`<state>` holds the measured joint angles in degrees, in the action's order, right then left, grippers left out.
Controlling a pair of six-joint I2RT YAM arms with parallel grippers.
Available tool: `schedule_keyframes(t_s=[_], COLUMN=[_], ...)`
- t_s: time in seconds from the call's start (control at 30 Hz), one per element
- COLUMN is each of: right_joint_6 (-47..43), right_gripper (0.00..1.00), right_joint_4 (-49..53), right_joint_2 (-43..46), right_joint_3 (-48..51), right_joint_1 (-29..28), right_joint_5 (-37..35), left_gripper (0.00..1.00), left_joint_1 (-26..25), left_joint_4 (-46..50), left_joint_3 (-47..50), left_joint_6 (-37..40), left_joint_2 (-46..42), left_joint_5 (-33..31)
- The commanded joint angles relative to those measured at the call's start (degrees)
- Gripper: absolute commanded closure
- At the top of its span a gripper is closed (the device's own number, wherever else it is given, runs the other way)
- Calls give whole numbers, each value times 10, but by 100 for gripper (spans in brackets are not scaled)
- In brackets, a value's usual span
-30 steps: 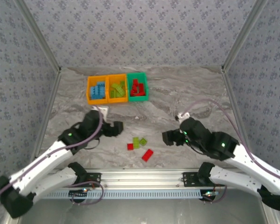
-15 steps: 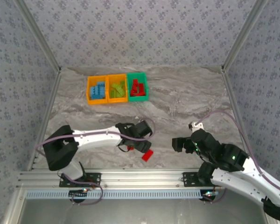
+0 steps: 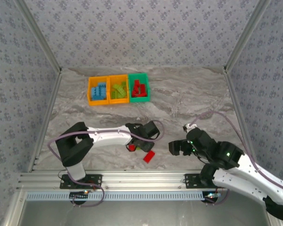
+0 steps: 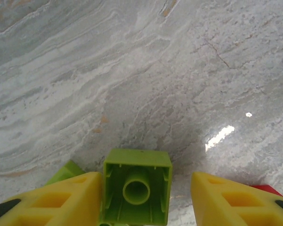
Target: Sort the legos into containers by color
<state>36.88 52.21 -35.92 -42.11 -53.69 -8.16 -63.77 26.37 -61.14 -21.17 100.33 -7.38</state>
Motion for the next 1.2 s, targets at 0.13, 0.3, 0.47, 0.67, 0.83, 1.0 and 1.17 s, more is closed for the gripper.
schedule_keyframes(t_s=[0.13, 0.3, 0.47, 0.67, 0.83, 1.0, 1.17], right_joint_6=[-36, -44, -57, -62, -61, -54, -43], right_gripper=[1, 1, 1, 1, 1, 1, 2], right_joint_4=[8, -4, -6, -49, -73, -77, -81], right_joint_2=[-70, -65, -60, -44, -50, -49, -50], right_joint_3=[-32, -34, -51, -59, -60, -57, -52], right_joint_1=[4, 7, 17, 32, 52, 54, 54], right_joint_5=[83, 98, 115, 92, 68, 60, 52], left_gripper=[57, 69, 71, 72, 72, 71, 64], left_joint_1=[1, 6, 43, 173, 313, 399, 447], left_joint_4=[-11, -20, -37, -57, -72, -85, -57], left_joint_3=[-17, -10, -2, -44, -118, -215, -334], left_joint_6=[16, 10, 6, 36, 43, 54, 35], left_joint_2=[24, 11, -54, -116, -73, 32, 128], left_joint_5=[-2, -5, -5, -12, -32, -36, 19])
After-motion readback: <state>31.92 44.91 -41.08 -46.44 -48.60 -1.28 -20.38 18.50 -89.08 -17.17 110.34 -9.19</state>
